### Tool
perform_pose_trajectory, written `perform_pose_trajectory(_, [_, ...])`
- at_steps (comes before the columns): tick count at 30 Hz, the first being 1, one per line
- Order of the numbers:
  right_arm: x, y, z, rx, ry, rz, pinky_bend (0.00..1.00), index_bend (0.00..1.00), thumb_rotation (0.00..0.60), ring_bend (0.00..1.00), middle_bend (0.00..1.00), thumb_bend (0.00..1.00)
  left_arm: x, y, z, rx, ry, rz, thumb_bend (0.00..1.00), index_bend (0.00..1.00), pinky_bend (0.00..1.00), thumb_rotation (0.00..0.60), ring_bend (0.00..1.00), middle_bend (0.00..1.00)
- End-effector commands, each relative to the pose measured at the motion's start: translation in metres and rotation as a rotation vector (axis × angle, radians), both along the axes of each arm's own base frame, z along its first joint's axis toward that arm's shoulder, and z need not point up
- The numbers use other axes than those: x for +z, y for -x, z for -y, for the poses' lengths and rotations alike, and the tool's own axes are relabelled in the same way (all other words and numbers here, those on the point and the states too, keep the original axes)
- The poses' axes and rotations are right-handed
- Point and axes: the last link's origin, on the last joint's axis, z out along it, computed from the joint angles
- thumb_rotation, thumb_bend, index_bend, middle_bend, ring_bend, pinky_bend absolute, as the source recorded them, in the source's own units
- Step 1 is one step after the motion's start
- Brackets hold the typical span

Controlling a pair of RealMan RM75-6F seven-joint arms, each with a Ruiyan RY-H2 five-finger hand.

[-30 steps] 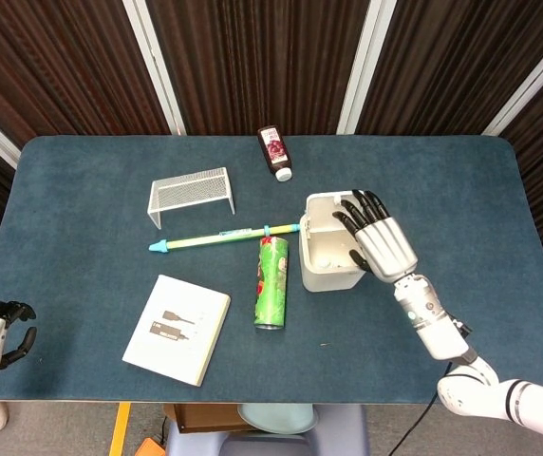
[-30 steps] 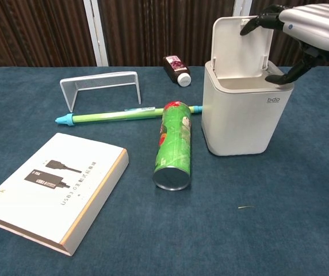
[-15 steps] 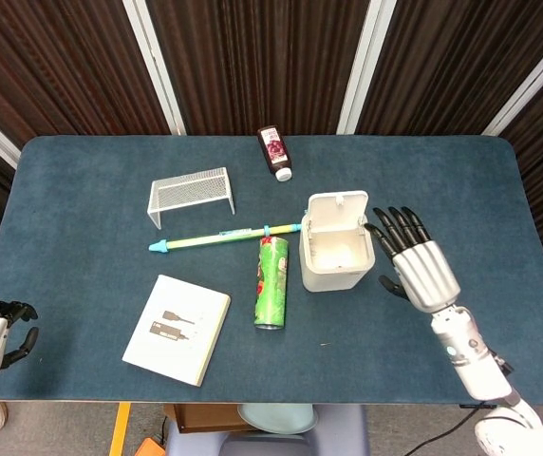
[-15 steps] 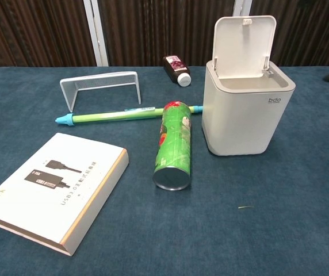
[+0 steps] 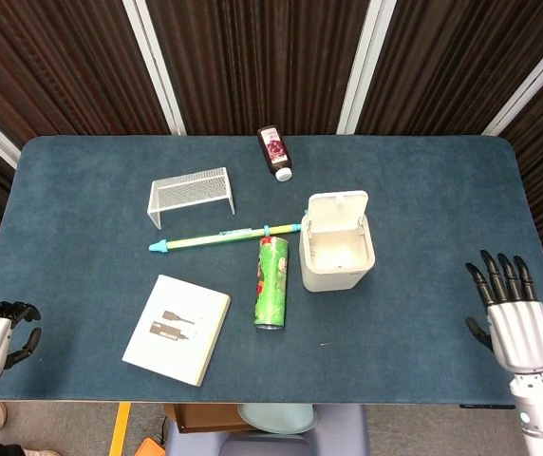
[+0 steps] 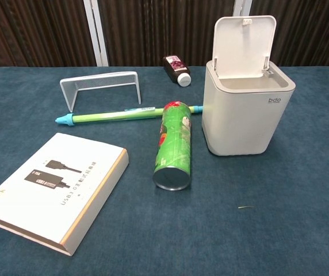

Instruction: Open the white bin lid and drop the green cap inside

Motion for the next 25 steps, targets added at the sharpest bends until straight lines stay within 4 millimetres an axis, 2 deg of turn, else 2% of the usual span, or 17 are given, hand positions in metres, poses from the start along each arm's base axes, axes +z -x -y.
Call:
perform_pose_trajectory(1, [0.003, 0.011, -0.012, 0.044, 0.058, -0.014, 0.13, 0.27, 0.600, 0.02, 0.14, 0.26, 0.000, 0.002, -0.001, 0.013, -0.012, -0.006, 0.38, 0.51, 0.61, 0.600, 0.44, 0.51])
perform_pose_trajectory(7, [0.005, 0.020, -0.010, -0.129, -0.012, 0.044, 0.13, 0.24, 0.600, 0.02, 0.14, 0.26, 0.001, 0.005, -0.003, 0.029, -0.022, -0.003, 0.38, 0.51, 0.61, 0.600, 0.44, 0.51])
perform_pose_trajectory(13, [-0.002, 0.024, 0.001, -0.134, -0.031, 0.001, 0.13, 0.23, 0.600, 0.02, 0.14, 0.26, 0.000, 0.005, -0.004, 0.030, -0.011, -0.001, 0.38, 0.51, 0.61, 0.600, 0.44, 0.52])
perform_pose_trajectory(25, [-0.010, 0.028, 0.005, -0.160, -0.098, 0.014, 0.13, 0.22, 0.600, 0.02, 0.14, 0.26, 0.001, 0.004, -0.003, 0.019, -0.013, 0.005, 0.38, 0.51, 0.61, 0.600, 0.44, 0.52])
